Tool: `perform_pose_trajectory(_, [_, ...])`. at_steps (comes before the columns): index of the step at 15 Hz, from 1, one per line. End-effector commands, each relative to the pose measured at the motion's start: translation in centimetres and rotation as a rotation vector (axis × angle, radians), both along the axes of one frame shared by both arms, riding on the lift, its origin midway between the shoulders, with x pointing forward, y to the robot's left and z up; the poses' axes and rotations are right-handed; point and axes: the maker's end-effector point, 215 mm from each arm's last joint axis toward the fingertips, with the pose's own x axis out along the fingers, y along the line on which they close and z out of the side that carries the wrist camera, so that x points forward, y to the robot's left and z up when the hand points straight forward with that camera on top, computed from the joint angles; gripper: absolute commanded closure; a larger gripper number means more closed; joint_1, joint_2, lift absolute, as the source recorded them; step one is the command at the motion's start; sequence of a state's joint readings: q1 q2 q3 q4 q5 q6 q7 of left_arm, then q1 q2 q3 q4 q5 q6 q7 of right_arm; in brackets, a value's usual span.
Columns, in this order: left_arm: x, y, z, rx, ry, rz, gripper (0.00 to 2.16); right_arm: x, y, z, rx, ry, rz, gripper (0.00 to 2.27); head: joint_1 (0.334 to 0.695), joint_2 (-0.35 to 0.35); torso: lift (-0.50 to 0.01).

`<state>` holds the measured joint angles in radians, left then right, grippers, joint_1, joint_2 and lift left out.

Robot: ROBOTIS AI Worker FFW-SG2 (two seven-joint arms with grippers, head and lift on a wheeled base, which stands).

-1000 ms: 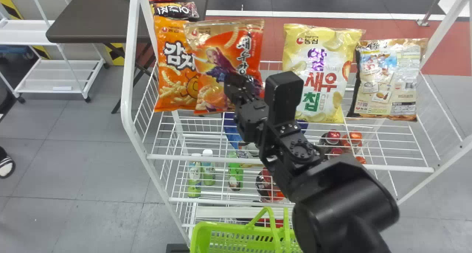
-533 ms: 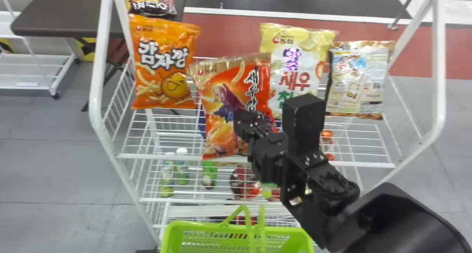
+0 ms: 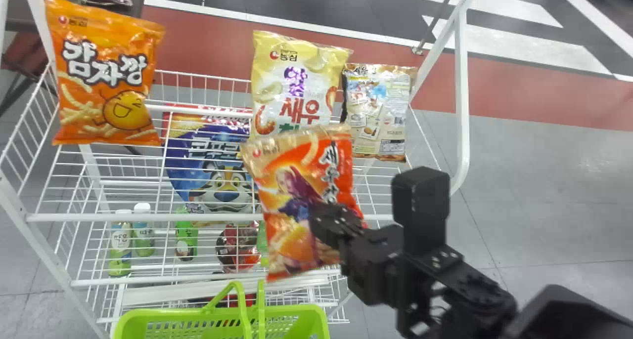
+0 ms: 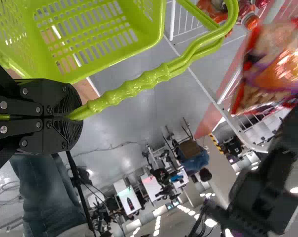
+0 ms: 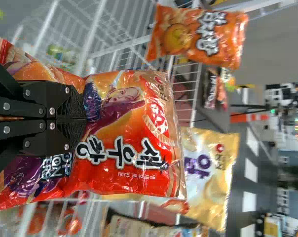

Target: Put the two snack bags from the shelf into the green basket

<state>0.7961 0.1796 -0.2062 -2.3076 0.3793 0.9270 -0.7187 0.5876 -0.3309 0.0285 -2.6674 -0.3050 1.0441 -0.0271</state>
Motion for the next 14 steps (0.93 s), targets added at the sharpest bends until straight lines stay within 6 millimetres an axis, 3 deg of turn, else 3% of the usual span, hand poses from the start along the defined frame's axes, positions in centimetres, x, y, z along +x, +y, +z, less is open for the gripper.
perform_pose_trajectory(1, [0.1, -0.1, 0.0, -0.002, 0.001, 0.005, 1.69, -3.6, -2.4, -1.7, -0.041, 0.112, -0.004, 2.25, 0.695, -0.35, -0.011])
perform_pose_trajectory(5, [0.2, 0.0, -0.2, 0.008, 0.001, 0.013, 1.69, -9.0, -5.5, -4.0, -0.003, 0.301, -0.025, 2.25, 0.695, -0.35, -0.011])
perform_pose_trajectory(7, [0.2, -0.1, -0.1, 0.011, -0.002, 0.014, 1.69, -12.9, -7.7, -6.2, -0.017, 0.463, -0.045, 2.25, 0.695, -0.35, -0.011])
perform_pose_trajectory(8, [0.1, -0.2, 0.0, 0.012, -0.004, 0.011, 1.69, -14.7, -7.8, -7.0, -0.01, 0.533, -0.039, 2.25, 0.695, -0.35, -0.011])
perform_pose_trajectory(10, [0.0, -0.2, 0.2, 0.012, -0.005, 0.01, 1.69, -15.3, -6.6, -7.1, 0.031, 0.553, -0.004, 2.25, 0.695, -0.35, -0.011])
perform_pose_trajectory(14, [-0.4, -0.9, 0.4, 0.017, -0.014, -0.002, 1.69, -17.5, -2.7, -9.6, 0.074, 0.634, 0.066, 2.25, 0.695, -0.35, -0.011])
